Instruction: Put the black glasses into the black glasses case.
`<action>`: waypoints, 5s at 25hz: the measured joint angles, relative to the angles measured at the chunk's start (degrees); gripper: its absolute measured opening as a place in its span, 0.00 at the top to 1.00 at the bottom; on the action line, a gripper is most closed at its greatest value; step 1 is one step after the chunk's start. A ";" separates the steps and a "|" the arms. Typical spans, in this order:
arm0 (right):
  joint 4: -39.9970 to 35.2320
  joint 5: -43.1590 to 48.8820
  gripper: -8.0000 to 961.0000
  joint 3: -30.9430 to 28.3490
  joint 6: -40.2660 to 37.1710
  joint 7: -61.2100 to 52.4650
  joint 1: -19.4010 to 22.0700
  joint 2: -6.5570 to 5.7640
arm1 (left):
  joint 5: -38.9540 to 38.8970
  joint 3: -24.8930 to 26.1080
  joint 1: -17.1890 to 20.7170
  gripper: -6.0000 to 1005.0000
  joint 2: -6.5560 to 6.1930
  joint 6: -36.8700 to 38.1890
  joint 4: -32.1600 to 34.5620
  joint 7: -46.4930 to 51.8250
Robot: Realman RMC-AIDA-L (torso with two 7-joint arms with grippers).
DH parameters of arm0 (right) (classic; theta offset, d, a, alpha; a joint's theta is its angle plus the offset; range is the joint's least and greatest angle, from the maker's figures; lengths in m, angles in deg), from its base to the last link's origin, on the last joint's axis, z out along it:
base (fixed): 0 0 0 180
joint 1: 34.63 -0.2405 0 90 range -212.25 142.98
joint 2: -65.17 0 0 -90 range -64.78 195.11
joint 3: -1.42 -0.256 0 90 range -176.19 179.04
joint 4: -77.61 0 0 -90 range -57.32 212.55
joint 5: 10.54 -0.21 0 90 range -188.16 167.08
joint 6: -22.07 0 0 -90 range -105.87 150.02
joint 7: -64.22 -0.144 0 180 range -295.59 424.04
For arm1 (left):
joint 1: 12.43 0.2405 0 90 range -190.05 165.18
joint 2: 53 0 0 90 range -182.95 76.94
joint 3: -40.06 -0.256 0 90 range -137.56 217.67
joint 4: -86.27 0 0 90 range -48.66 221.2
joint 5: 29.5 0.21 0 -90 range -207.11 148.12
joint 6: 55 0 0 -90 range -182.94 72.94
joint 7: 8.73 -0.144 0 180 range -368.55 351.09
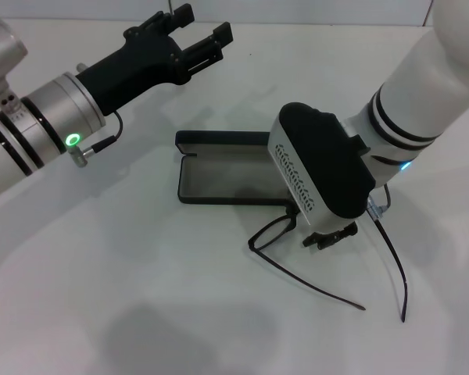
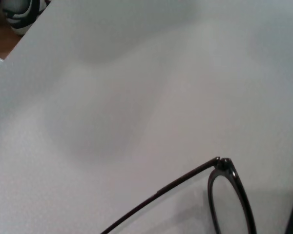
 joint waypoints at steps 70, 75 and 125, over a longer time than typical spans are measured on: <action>35.49 -28.08 0.87 -59.99 -20.13 -4.66 4.09 -10.83 | 0.70 -9.40 -10.42 0.20 0.56 6.28 3.34 -8.88; 35.58 -28.05 0.87 -60.01 -22.30 -6.34 4.11 -11.40 | 0.54 -10.43 -10.35 0.20 0.58 6.32 3.36 -9.89; 19.44 -46.09 0.87 -62.73 -9.07 12.39 7.27 -1.58 | 10.39 -7.32 -12.79 0.20 -0.63 21.71 4.14 2.68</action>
